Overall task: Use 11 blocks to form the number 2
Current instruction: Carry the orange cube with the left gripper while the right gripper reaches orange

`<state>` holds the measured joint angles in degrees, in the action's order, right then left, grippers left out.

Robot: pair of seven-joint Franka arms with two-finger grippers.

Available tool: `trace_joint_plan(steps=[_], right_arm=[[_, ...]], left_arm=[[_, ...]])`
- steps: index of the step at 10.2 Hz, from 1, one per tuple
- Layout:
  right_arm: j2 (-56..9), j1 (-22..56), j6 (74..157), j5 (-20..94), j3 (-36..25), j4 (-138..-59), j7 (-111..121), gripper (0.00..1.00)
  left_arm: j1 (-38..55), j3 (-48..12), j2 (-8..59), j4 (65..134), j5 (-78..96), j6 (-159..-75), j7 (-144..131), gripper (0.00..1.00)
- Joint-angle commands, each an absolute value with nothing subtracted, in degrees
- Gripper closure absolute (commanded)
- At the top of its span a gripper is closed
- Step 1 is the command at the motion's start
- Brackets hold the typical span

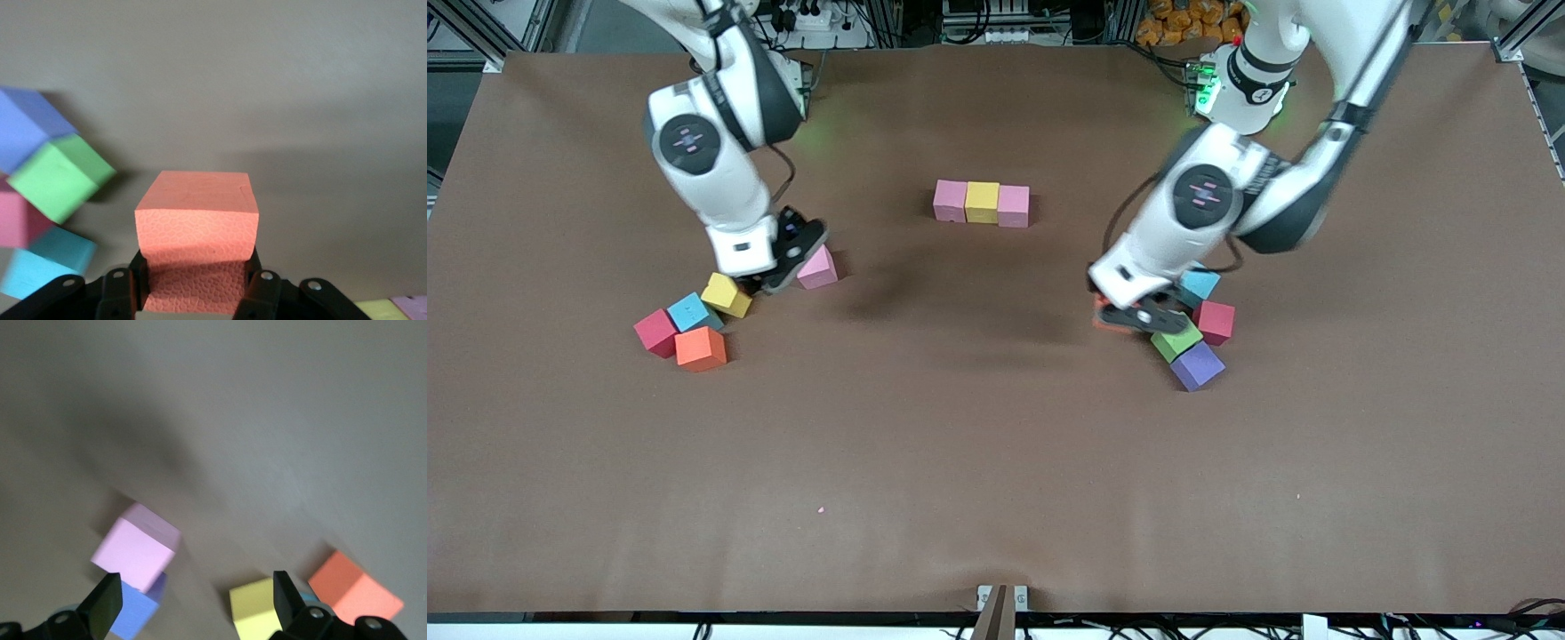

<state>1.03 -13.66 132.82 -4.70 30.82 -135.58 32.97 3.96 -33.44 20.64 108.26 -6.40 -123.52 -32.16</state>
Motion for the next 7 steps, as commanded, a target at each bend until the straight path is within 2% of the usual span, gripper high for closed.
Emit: trace_joint_plan(steps=[1, 2, 5, 7], right_arm=[[1.85, -19.75, 134.38, -5.19, 31.64, -138.07, 33.13, 0.0], [0.63, -22.73, 134.56, -4.92, 31.12, -137.99, 32.44, 0.0], [-4.64, -23.47, 137.63, -4.92, 26.12, -136.33, 29.36, 0.0], [-9.47, -23.47, 137.03, -5.71, 22.61, -131.25, 29.53, 0.0]], left_arm=[[7.89, -33.31, 21.62, 108.8, -6.33, -123.05, -37.94, 0.45], [10.78, -33.31, 22.75, 108.81, -6.33, -123.39, -41.8, 0.45], [16.33, -33.14, 27.32, 108.72, -6.68, -128.65, -51.04, 0.45], [18.54, -33.05, 30.4, 108.63, -9.56, -131.48, -57.54, 0.44]])
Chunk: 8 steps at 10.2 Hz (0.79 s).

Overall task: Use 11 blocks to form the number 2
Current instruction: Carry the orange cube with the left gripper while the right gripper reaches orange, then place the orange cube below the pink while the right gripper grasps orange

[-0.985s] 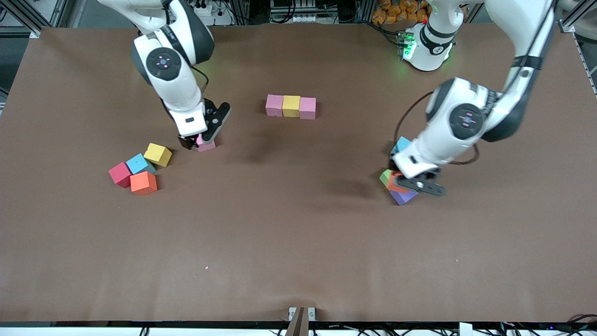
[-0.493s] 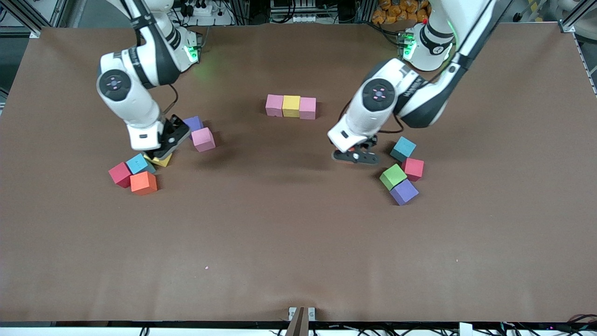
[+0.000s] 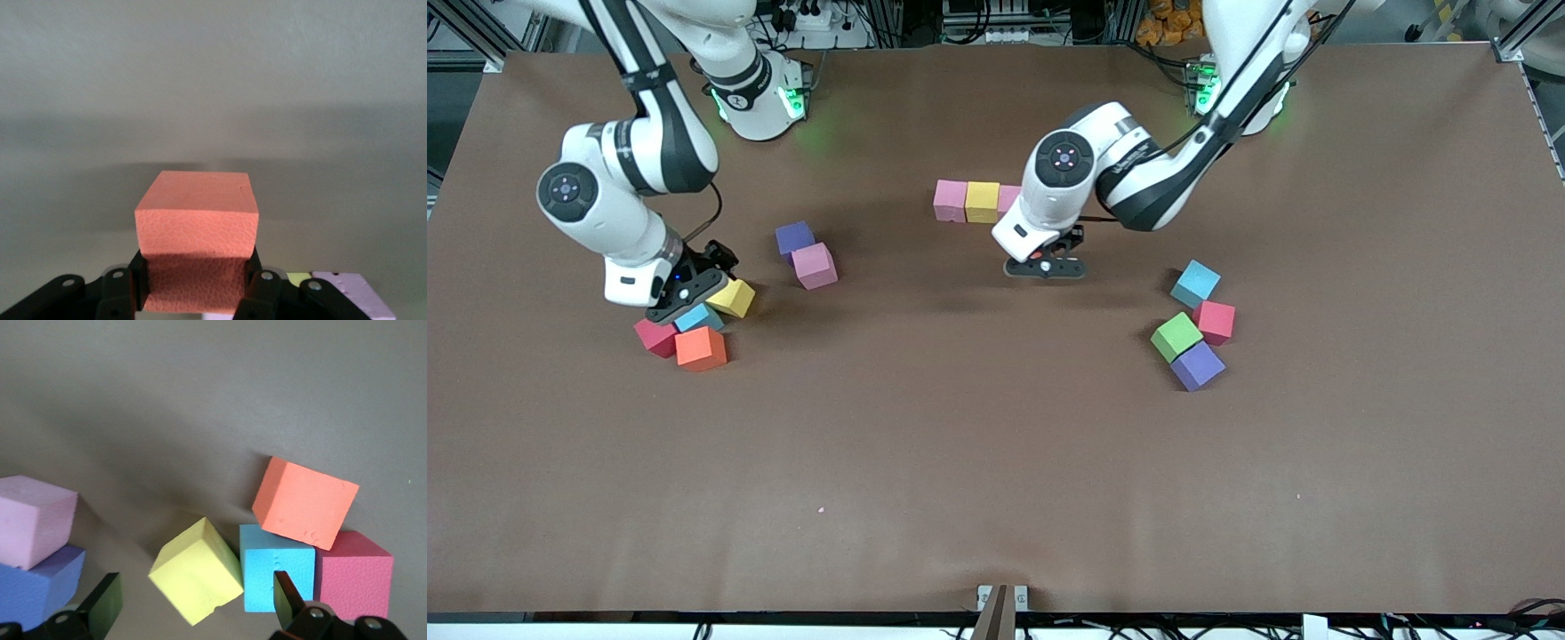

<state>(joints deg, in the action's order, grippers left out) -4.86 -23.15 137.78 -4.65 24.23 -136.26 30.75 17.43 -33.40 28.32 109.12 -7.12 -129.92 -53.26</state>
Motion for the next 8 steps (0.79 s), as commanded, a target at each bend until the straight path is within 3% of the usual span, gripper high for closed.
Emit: trace_joint_plan(steps=[1, 5, 8], right_arm=[[-9.84, -23.29, 137.11, -6.15, 22.41, -129.92, 29.36, 0.0], [-11.68, -19.98, 139.12, -5.45, 19.53, -129.55, 21.02, 0.0], [-16.93, -10.4, 141.41, -6.06, 8.65, -125.97, 22.05, 0.0]], left_arm=[[18.54, -33.13, 31.19, 108.63, -10.97, -131.66, -60.0, 0.44], [20.82, -33.13, 32.08, 109.6, -12.04, -131.75, -60.73, 0.43], [22.85, -33.05, 32.17, 109.86, -14.3, -131.75, -60.64, 0.43]])
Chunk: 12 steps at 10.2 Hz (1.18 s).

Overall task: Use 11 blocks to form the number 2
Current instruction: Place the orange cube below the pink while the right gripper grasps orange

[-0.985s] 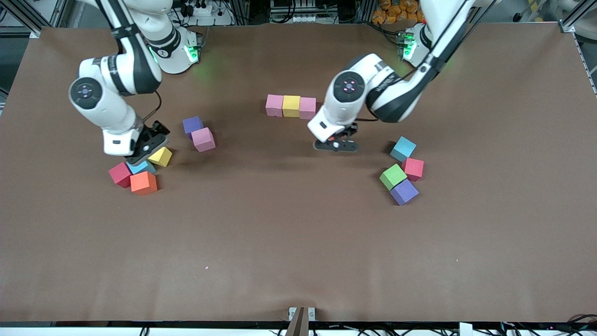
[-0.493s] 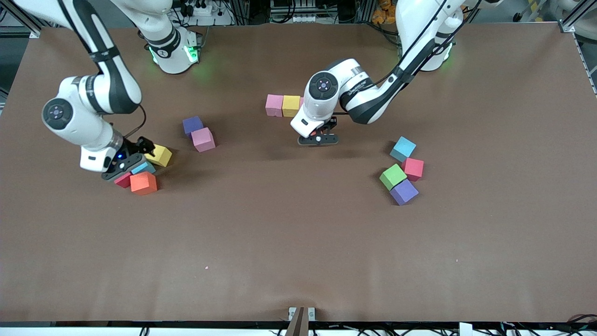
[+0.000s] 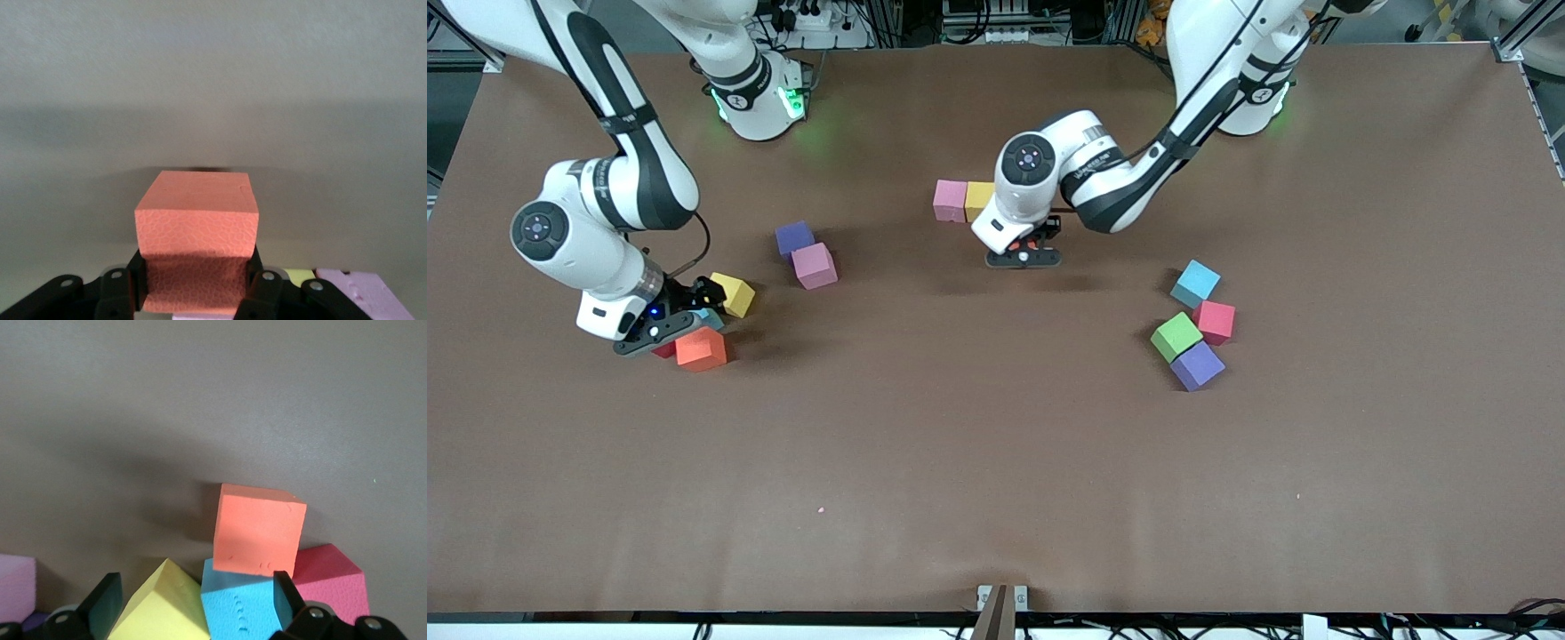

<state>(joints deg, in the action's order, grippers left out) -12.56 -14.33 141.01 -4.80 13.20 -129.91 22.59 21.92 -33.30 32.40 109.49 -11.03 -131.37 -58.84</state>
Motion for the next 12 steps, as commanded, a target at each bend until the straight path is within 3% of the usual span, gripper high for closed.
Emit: trace_joint_plan(steps=[1, 4, 12], right_arm=[[-19.05, -8.02, 140.98, -5.63, 5.57, -123.95, 23.1, 0.0], [-21.97, -5.71, 139.84, -5.36, 2.81, -119.54, 24.08, 0.0], [-22.77, -4.39, 139.83, -5.27, 2.02, -120.85, 25.92, 0.0]], left_arm=[[22.94, -33.05, 32.25, 110.73, -17.72, -131.75, -60.82, 0.43], [23.03, -33.13, 32.69, 110.83, -18.46, -131.75, -61.35, 0.44], [24.16, -33.31, 33.93, 110.57, -18.54, -131.84, -65.21, 0.44]])
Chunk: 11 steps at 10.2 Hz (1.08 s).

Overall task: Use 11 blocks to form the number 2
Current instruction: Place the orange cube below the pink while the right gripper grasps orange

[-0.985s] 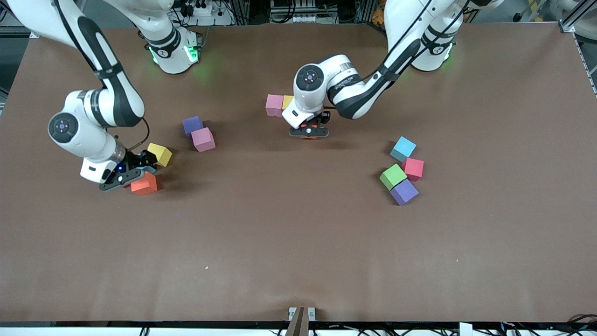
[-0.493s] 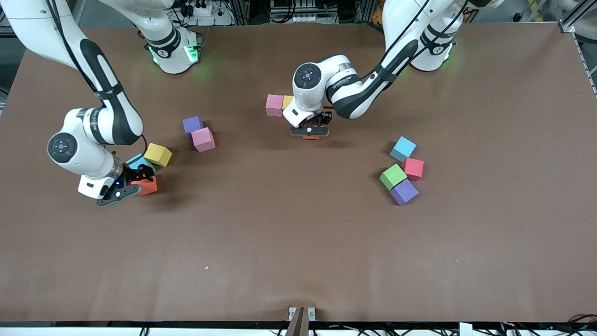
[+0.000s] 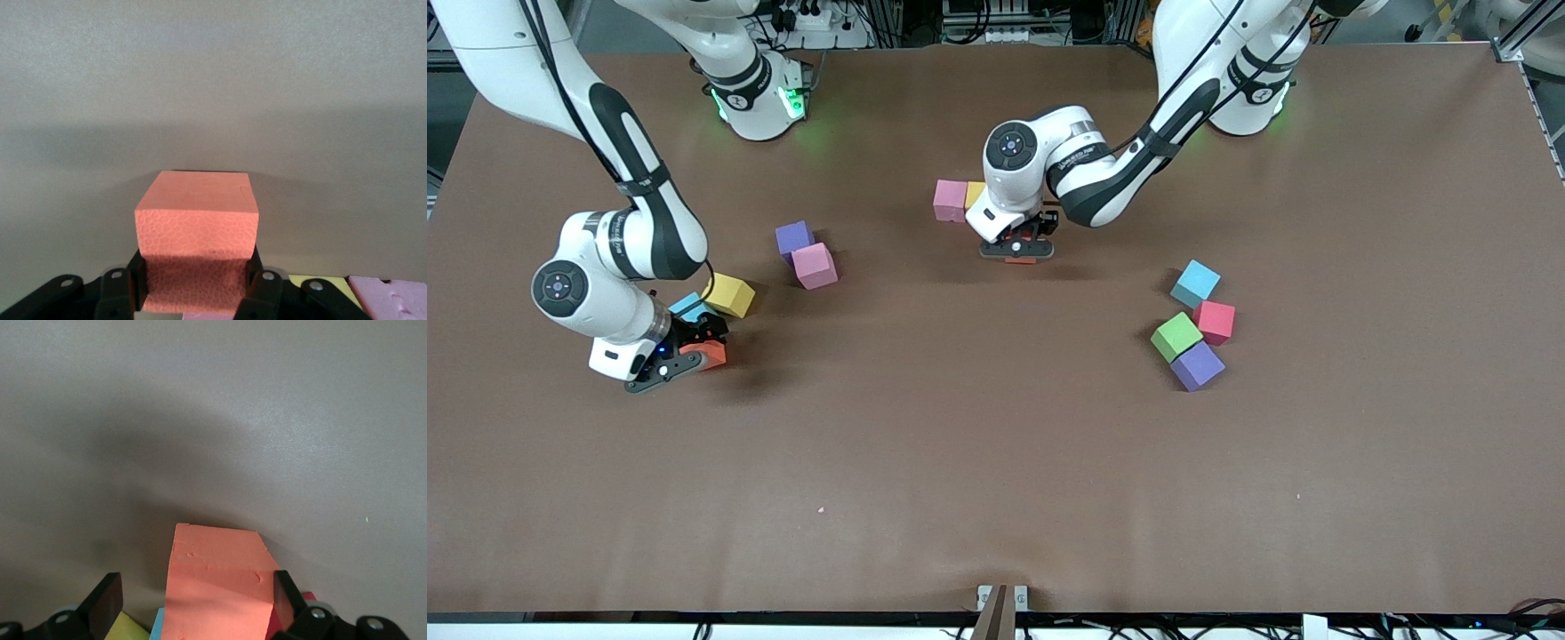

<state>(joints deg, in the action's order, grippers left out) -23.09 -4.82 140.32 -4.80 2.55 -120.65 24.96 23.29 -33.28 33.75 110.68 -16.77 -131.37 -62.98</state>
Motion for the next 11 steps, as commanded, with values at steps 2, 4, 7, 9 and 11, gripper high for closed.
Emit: trace_joint_plan(steps=[2, 4, 7, 9, 11], right_arm=[[-22.68, -4.39, 139.57, -5.27, 2.02, -120.85, 25.84, 0.0], [-22.5, -4.48, 138.43, -5.27, 2.02, -120.76, 25.75, 0.0], [-21.8, -4.39, 136.85, -5.27, 2.02, -120.59, 25.4, 0.0], [-22.15, -4.66, 137.46, -5.27, 1.93, -120.85, 25.4, 0.0], [-22.41, -5.1, 137.72, -5.27, 1.93, -120.94, 25.31, 0.0]], left_arm=[[24.26, -33.31, 34.01, 110.57, -18.2, -131.84, -65.3, 0.44], [24.61, -33.31, 34.01, 110.65, -18.19, -131.84, -65.3, 0.44], [24.96, -33.31, 34.01, 110.57, -18.19, -131.84, -65.3, 0.44], [25.14, -33.31, 34.01, 110.57, -18.19, -131.92, -65.3, 0.44], [25.14, -33.31, 34.1, 110.57, -18.19, -132.71, -65.3, 0.44]])
